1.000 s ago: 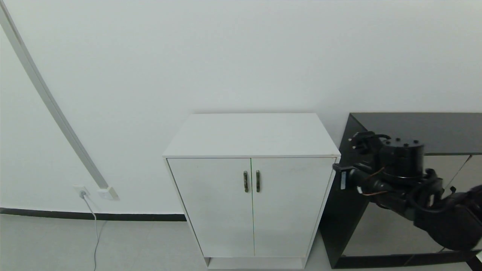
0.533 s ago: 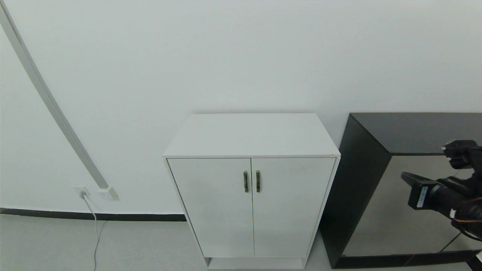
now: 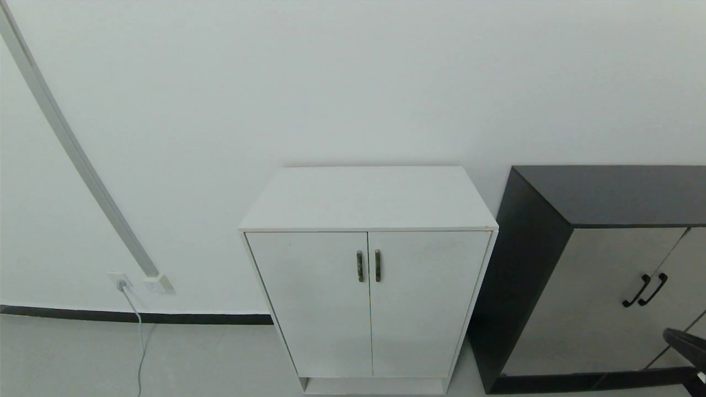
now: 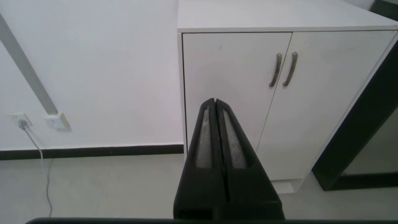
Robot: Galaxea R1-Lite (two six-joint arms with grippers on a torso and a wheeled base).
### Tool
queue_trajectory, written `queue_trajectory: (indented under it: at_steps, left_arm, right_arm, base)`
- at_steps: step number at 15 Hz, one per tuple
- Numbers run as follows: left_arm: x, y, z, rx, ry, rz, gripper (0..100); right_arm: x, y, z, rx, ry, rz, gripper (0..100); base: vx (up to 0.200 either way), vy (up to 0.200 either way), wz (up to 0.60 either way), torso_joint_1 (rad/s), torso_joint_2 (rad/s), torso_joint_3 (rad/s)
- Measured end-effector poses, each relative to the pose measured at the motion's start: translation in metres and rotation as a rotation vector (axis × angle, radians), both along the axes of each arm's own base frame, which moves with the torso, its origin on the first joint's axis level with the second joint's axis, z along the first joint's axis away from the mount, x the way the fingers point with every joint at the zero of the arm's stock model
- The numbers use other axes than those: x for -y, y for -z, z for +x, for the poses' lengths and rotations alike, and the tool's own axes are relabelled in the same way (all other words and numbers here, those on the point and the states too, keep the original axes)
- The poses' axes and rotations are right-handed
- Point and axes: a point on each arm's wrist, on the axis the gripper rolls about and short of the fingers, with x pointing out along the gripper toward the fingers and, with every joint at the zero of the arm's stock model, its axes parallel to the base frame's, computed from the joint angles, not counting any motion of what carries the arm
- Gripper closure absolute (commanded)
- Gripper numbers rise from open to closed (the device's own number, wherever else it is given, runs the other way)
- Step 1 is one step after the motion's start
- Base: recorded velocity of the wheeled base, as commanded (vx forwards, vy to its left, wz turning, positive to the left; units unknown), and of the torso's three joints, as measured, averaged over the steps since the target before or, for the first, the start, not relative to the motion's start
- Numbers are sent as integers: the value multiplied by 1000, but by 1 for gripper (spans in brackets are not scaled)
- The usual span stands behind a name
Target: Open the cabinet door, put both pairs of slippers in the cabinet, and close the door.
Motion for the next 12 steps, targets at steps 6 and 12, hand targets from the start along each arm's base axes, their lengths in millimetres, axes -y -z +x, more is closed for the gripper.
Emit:
queue_trajectory:
  at_steps: [6,12]
  left_arm:
    - [0,0,0,0,0,0,100]
    - [0,0,0,0,0,0,100]
  right_arm:
    - [10,42,-59,-117,-113,18,100]
    - [13,65,-75,-112,-162,30,100]
  base:
    - [0,0,0,0,0,0]
    - [0,0,0,0,0,0]
